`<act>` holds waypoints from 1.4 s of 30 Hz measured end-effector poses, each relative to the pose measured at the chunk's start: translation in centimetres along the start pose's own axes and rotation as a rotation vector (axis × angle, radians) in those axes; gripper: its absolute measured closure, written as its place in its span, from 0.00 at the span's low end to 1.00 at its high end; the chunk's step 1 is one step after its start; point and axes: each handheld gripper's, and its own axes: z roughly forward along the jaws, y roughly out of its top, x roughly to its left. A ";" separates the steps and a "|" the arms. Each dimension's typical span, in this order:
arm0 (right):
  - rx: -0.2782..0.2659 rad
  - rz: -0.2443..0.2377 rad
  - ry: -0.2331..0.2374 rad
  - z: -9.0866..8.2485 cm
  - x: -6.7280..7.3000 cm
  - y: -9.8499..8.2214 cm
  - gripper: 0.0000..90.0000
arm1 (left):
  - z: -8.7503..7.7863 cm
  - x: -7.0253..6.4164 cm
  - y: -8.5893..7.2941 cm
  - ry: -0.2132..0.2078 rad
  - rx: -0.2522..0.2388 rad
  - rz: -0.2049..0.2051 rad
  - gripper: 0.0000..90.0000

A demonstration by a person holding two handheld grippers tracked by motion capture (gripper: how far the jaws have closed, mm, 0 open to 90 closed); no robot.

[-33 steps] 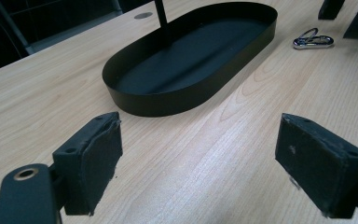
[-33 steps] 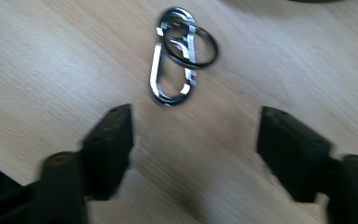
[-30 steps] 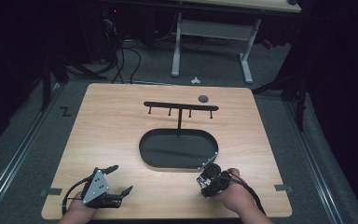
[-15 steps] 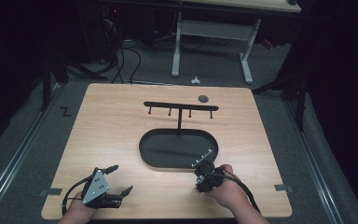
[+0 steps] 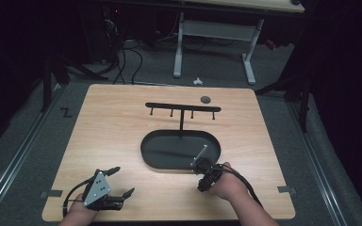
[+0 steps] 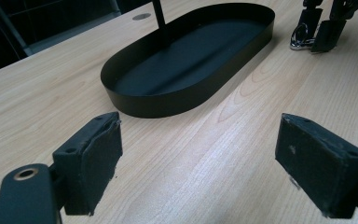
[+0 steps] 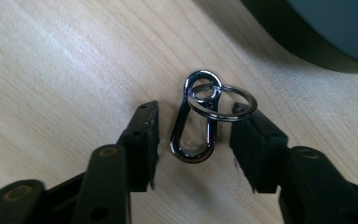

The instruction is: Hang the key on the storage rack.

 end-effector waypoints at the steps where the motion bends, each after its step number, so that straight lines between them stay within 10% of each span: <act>1: 0.000 0.000 0.000 0.0 0.0 0.0 0.61 | 0.0 0.0 0.0 0.000 0.000 0.000 0.17; 13: 0.036 -0.069 -0.005 -0.1 -0.3 0.6 0.75 | 0.0 0.0 0.1 -0.005 -0.003 0.004 0.17; 42: -0.090 0.044 -0.005 -5.0 -2.6 -2.5 0.76 | 0.1 -0.1 0.0 -0.005 0.005 0.001 0.17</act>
